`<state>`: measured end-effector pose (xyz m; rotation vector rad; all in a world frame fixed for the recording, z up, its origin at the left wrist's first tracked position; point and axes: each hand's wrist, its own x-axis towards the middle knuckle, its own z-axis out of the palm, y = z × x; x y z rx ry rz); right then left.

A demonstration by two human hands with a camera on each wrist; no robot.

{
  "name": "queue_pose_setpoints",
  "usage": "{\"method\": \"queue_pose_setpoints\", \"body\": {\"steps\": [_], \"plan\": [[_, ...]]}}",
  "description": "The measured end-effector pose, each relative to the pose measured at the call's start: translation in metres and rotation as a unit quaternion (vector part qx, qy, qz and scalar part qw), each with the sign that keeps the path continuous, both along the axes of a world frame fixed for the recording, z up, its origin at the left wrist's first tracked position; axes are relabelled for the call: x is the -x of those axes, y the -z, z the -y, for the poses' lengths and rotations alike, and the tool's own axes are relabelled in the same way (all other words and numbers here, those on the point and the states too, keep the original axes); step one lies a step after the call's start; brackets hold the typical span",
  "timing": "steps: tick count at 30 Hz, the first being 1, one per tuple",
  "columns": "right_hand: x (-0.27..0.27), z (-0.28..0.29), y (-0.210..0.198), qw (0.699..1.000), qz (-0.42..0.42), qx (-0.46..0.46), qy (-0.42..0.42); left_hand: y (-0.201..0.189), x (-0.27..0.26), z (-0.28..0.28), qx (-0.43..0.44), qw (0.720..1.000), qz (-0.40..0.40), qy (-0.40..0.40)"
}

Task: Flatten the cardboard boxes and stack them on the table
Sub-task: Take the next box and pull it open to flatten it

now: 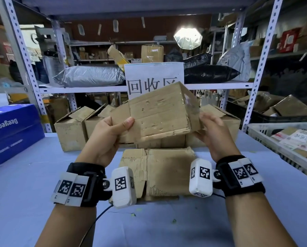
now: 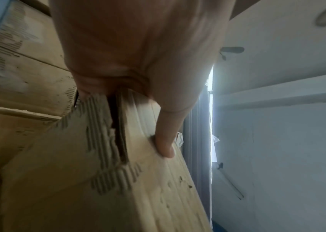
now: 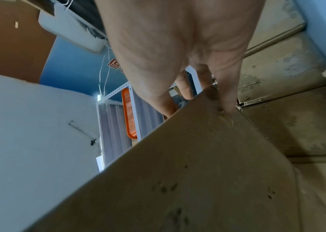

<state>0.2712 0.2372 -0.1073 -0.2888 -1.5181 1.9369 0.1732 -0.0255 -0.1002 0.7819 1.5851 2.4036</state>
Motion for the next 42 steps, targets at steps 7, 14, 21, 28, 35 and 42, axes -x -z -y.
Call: {"method": "queue_pose_setpoints", "body": {"steps": [7, 14, 21, 28, 35, 42], "plan": [[-0.002, 0.026, -0.009, 0.974, 0.028, -0.222, 0.015, 0.008, -0.003, -0.019, 0.017, 0.996, -0.046, -0.072], [0.007, 0.049, 0.002, 0.923, 0.106, -0.335, 0.159, 0.014, -0.014, -0.032, 0.029, 0.998, -0.032, -0.053], [0.014, 0.045, 0.011, 0.914, 0.091, -0.329, 0.218, 0.014, -0.018, -0.037, 0.033, 0.997, -0.042, -0.050], [0.014, 0.037, 0.012, 0.886, 0.119, -0.374, 0.247, 0.015, -0.017, -0.040, 0.027, 0.998, -0.041, -0.049], [0.012, 0.037, 0.008, 0.899, 0.133, -0.375, 0.186, 0.017, -0.015, -0.038, 0.033, 0.998, -0.048, -0.036], [0.021, 0.031, 0.014, 0.916, 0.108, -0.321, 0.214, 0.021, -0.014, -0.041, 0.050, 0.995, -0.075, -0.035]]}}
